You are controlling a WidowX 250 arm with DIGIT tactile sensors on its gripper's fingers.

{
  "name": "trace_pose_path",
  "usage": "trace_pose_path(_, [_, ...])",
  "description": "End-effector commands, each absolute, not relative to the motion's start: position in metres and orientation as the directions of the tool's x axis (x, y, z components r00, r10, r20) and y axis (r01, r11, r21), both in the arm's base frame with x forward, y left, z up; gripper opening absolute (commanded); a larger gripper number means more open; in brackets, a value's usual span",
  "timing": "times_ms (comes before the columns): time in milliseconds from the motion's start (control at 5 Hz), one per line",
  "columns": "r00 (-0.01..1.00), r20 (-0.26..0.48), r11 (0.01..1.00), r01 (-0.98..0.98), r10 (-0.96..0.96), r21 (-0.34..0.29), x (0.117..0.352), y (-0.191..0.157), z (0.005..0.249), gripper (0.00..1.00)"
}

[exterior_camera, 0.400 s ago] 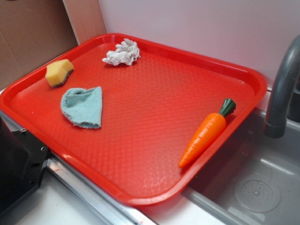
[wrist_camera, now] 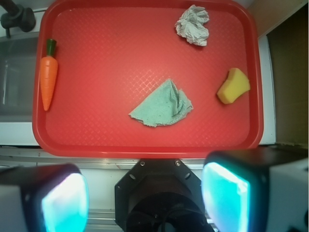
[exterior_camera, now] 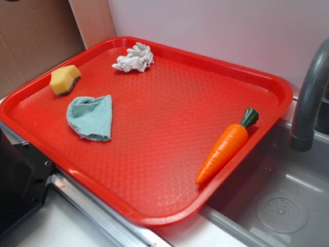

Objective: Grab the green sponge.

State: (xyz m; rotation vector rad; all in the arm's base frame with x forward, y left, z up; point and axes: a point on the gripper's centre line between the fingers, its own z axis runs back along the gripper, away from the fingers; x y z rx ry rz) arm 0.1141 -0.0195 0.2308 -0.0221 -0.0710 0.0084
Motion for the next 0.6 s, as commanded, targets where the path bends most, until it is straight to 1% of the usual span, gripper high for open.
trace_pose_path(0, [0.919, 0.160, 0.932, -0.357, 0.362, -0.058, 0.123, -0.006, 0.212, 1.00])
trace_pose_path(200, [0.795, 0.193, 0.816, -0.574, 0.576, -0.068, 0.141, 0.027, 0.183, 1.00])
trace_pose_path(400, [0.621, 0.228, 0.650, -0.756, 0.750, -0.075, 0.155, 0.057, 0.154, 1.00])
